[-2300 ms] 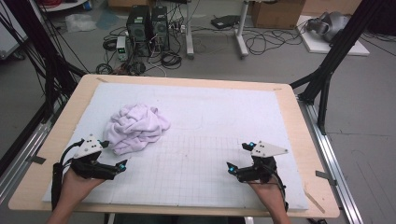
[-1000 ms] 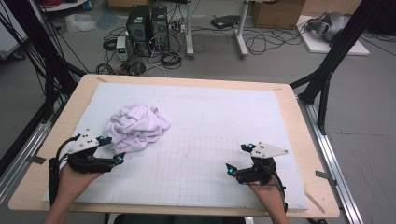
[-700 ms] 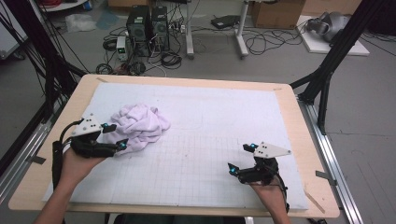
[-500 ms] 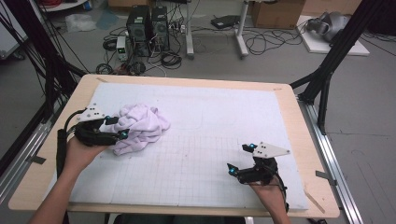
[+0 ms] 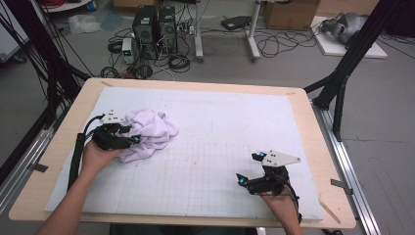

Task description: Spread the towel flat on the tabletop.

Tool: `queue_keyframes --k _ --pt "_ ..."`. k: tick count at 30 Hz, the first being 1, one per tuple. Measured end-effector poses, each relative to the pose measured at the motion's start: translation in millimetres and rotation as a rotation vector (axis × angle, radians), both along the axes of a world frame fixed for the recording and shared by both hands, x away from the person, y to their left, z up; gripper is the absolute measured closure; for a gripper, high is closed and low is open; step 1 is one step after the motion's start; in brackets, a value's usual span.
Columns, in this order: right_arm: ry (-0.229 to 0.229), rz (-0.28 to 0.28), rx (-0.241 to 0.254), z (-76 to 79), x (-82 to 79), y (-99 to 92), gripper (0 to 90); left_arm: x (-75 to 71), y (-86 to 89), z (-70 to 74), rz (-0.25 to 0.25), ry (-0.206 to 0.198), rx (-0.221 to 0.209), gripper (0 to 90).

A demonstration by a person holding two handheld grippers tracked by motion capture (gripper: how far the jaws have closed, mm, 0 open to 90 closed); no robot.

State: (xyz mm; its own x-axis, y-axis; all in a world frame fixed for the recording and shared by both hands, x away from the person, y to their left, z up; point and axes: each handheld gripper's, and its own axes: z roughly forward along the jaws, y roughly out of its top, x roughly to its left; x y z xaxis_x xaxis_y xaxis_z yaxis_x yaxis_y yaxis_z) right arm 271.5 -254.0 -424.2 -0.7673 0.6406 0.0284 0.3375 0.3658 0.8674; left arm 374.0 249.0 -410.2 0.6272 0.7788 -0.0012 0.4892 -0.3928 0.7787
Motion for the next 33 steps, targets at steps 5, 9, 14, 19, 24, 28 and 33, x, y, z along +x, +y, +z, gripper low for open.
queue_keyframes --k 5,9,14,19,24,28,33 --pt "0.006 0.008 -0.003 -0.7 1.2 3.1 7.8 3.3 -0.5 -4.5 0.014 0.002 0.022 55.9" --pt "0.009 0.020 -0.007 -0.9 1.1 5.1 7.8 4.5 -1.2 -6.0 0.021 0.010 0.020 63.3" --pt "0.003 0.025 -0.012 -1.0 0.7 4.6 7.8 1.2 -4.1 -2.4 0.006 0.012 0.029 73.2" --pt "0.007 0.024 -0.010 -0.8 0.7 3.4 7.8 -10.8 -4.3 9.7 -0.046 0.015 0.015 76.7" --pt "0.012 0.022 -0.012 -1.5 1.0 4.0 7.8 -31.6 -10.0 24.7 -0.107 -0.015 0.007 77.1" --pt "0.005 0.024 -0.013 -1.0 0.3 5.1 7.8 -48.1 -17.4 31.4 -0.154 -0.028 -0.021 77.2" --pt "0.006 0.023 -0.011 -0.6 0.0 4.9 7.8 -65.1 -33.1 39.1 -0.217 -0.045 -0.024 77.4"
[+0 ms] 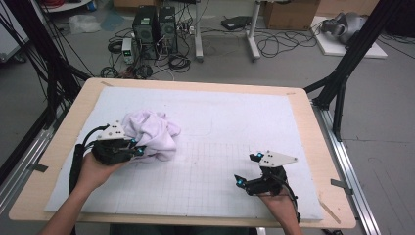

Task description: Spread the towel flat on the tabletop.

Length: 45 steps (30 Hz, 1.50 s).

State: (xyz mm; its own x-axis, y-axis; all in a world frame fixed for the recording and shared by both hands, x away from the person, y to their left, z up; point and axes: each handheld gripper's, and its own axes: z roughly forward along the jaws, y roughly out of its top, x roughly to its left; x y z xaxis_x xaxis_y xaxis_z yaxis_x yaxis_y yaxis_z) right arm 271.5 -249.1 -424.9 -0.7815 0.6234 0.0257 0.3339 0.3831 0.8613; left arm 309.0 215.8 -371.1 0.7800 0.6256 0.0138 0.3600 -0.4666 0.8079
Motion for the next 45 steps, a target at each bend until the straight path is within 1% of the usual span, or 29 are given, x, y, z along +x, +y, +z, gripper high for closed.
queue_keyframes --k 7,12,14,15,17,18,20,21,22,23,24,25,26,27,28,29,30,31,33,35,37,38,39,40,42,43,45 --pt "-0.003 -0.003 0.004 0.7 -0.5 -1.6 7.8 -21.2 -27.5 9.1 -0.096 -0.017 -0.005 77.6" --pt "-0.005 -0.001 0.008 1.1 -0.5 -2.3 7.8 -41.0 -42.5 12.8 -0.161 -0.030 -0.007 77.9" --pt "-0.006 0.001 0.007 1.0 -0.2 -2.1 7.8 -49.0 -46.6 13.3 -0.183 -0.035 -0.008 77.9" --pt "-0.009 0.004 0.003 0.9 -0.1 -1.7 7.8 -52.2 -48.1 12.7 -0.194 -0.038 -0.002 77.9" --pt "-0.010 0.006 0.002 0.9 -0.1 -1.3 7.8 -56.4 -49.6 8.3 -0.204 -0.031 0.009 77.9" --pt "-0.006 0.008 0.003 0.9 -0.4 -0.7 7.8 -56.9 -49.2 4.7 -0.203 -0.024 0.011 77.9" --pt "-0.007 0.012 0.000 1.0 -0.5 0.5 7.8 -56.3 -46.5 -3.4 -0.203 0.001 0.013 77.3" --pt "-0.007 0.013 -0.002 1.1 -0.5 1.3 7.8 -55.9 -44.9 -7.5 -0.201 0.005 0.017 76.1" --pt "-0.002 0.014 -0.003 1.3 -0.9 2.6 7.8 -55.6 -43.3 -11.4 -0.189 0.015 0.009 72.9" --pt "-0.009 0.023 -0.007 2.0 -0.8 5.6 7.8 -55.4 -41.1 -14.3 -0.181 0.021 0.004 58.9" --pt "-0.007 0.027 -0.005 2.8 -1.1 7.8 7.9 -56.3 -38.9 -16.4 -0.171 0.019 0.002 54.0" --pt "-0.007 0.027 -0.005 2.8 -1.1 7.8 7.9 -57.1 -37.1 -17.9 -0.164 0.018 -0.001 54.0" --pt "-0.009 0.046 -0.003 5.0 -0.2 13.5 7.9 -58.3 -35.0 -18.3 -0.163 0.021 0.000 47.0" --pt "-0.009 0.046 -0.003 5.0 -0.2 13.5 7.9 -59.7 -33.1 -18.1 -0.160 0.019 0.004 47.0" --pt "-0.013 0.054 -0.002 6.3 0.7 16.9 7.9 -60.8 -30.8 -17.2 -0.159 0.014 0.010 44.7" --pt "-0.016 0.065 0.001 7.5 1.9 20.7 8.0 -62.2 -28.4 -15.9 -0.155 0.011 0.007 42.6" --pt "-0.010 0.087 -0.002 9.6 3.5 29.5 9.8 -63.4 -25.6 -14.0 -0.153 0.006 0.006 41.2" --pt "-0.010 0.087 -0.002 9.6 3.5 29.5 9.8 -64.3 -22.9 -12.2 -0.152 0.001 0.007 41.2" --pt "-0.005 0.121 0.003 10.9 5.0 38.8 15.0 -64.7 -17.1 -8.7 -0.146 -0.007 0.007 39.9" --pt "-0.013 0.149 -0.009 12.6 6.7 49.2 15.9 -63.8 -11.9 -7.1 -0.128 -0.013 0.010 39.9" --pt "-0.014 0.179 -0.009 14.8 9.3 59.6 20.7 -61.6 -8.8 -8.6 -0.107 -0.016 0.037 40.7" --pt "-0.019 0.202 -0.011 15.6 11.3 64.8 23.0 -59.7 -7.5 -10.8 -0.101 -0.011 0.051 41.5" --pt "-0.021 0.241 -0.011 15.7 14.5 75.8 27.9 -57.5 -6.2 -13.6 -0.099 0.000 0.063 42.5" --pt "-0.021 0.241 -0.011 15.7 14.5 75.8 27.9 -55.6 -5.3 -17.4 -0.089 0.009 0.075 42.5" --pt "-0.021 0.277 -0.027 14.6 17.3 86.7 33.0 -51.2 -3.7 -24.8 -0.085 0.028 0.095 44.5" --pt "-0.026 0.287 -0.033 13.6 18.9 90.9 34.5 -47.9 -2.9 -30.6 -0.080 0.043 0.099 45.2" --pt "-0.015 0.318 -0.036 9.3 24.9 101.9 38.9 -42.9 -1.8 -38.9 -0.077 0.063 0.101 47.3"
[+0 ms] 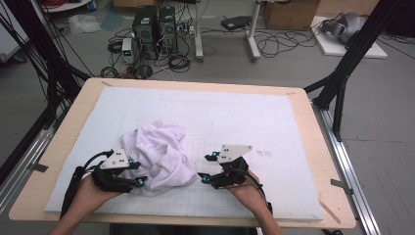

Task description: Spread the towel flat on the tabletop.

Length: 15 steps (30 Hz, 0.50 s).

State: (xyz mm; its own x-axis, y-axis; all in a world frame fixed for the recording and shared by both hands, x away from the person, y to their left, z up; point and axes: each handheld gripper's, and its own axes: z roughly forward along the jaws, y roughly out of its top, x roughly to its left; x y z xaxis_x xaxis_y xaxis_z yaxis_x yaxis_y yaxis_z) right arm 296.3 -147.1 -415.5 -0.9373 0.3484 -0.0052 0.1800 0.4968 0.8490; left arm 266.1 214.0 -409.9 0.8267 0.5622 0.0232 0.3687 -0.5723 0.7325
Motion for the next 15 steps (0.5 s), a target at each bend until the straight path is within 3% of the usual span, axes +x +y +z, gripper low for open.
queue_keyframes --k 4,5,8,10,11,13,14,15 --pt "0.041 0.031 -0.021 -10.9 10.0 20.4 41.9 8.1 1.0 -8.5 -0.008 0.033 -0.020 55.4" --pt "0.052 0.055 -0.048 -17.0 13.5 31.1 45.0 10.9 -0.7 -10.2 -0.013 0.045 -0.018 59.5" --pt "0.067 0.066 -0.072 -22.6 16.4 39.5 48.8 12.2 -3.2 -11.8 -0.023 0.045 -0.006 64.6" --pt "0.097 0.074 -0.081 -28.3 21.2 43.9 60.8 12.7 -4.9 -13.5 -0.027 0.049 -0.001 72.0" --pt "0.097 0.074 -0.081 -28.3 21.2 43.9 60.8 12.9 -4.7 -13.7 -0.029 0.050 -0.003 72.0" --pt "0.114 0.085 -0.088 -30.0 23.1 43.4 70.0 14.0 -3.5 -13.0 -0.035 0.049 -0.006 75.3" --pt "0.124 0.106 -0.088 -30.1 24.3 41.6 80.3 13.9 -3.2 -12.4 -0.032 0.048 -0.006 77.2" --pt "0.126 0.109 -0.091 -29.7 24.1 40.9 82.0 13.6 -3.5 -11.9 -0.029 0.046 -0.006 77.8"
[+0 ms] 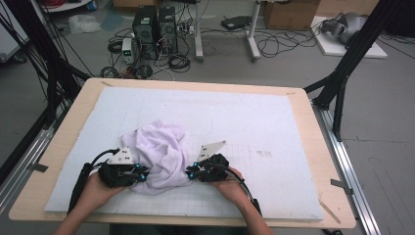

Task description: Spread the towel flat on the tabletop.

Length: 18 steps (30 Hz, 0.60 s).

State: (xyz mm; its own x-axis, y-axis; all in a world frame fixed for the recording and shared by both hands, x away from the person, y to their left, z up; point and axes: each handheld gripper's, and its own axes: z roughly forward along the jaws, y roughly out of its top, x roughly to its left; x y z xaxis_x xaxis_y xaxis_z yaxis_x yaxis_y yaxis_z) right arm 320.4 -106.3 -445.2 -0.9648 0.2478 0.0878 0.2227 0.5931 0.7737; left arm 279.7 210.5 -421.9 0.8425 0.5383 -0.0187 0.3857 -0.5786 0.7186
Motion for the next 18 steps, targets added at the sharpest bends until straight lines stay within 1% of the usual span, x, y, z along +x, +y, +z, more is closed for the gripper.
queue_keyframes --k 2,5,9,10,11,12,13,14,16,17,18 --pt "0.008 0.000 0.004 1.5 -0.7 -2.5 83.8 -1.0 -0.6 1.4 0.001 -0.009 0.001 78.4" --pt "0.000 0.003 0.003 4.3 -3.0 -7.3 84.3 -2.7 -0.7 3.6 0.007 -0.016 0.000 78.8" --pt "-0.032 -0.006 0.003 16.7 -14.2 -28.6 84.6 -4.6 -0.1 7.0 0.002 -0.022 -0.020 79.7" --pt "-0.039 -0.011 0.003 20.5 -18.1 -35.4 84.6 -5.0 -1.2 7.7 0.002 -0.022 -0.026 80.0" --pt "-0.046 -0.023 0.009 27.0 -26.1 -48.9 84.7 -5.0 -2.6 8.9 -0.007 -0.022 -0.028 80.2" --pt "-0.046 -0.023 0.009 27.0 -26.1 -48.9 84.7 -5.5 -4.5 9.4 -0.009 -0.021 -0.034 80.2" --pt "-0.047 -0.029 0.012 29.0 -29.5 -53.5 84.7 -6.5 -8.7 10.8 -0.019 -0.023 -0.035 80.2" --pt "-0.055 -0.032 0.014 31.5 -35.6 -60.5 84.7 -7.6 -12.5 12.0 -0.031 -0.026 -0.033 80.3" --pt "-0.063 -0.035 0.010 33.7 -46.9 -70.7 84.7 -10.4 -21.2 13.4 -0.053 -0.025 -0.041 80.4" --pt "-0.059 -0.048 0.012 34.2 -59.9 -80.3 84.7 -11.7 -25.3 14.4 -0.067 -0.026 -0.039 80.5" --pt "-0.059 -0.048 0.012 34.2 -59.9 -80.3 84.7 -12.9 -29.7 14.6 -0.078 -0.026 -0.043 80.5"
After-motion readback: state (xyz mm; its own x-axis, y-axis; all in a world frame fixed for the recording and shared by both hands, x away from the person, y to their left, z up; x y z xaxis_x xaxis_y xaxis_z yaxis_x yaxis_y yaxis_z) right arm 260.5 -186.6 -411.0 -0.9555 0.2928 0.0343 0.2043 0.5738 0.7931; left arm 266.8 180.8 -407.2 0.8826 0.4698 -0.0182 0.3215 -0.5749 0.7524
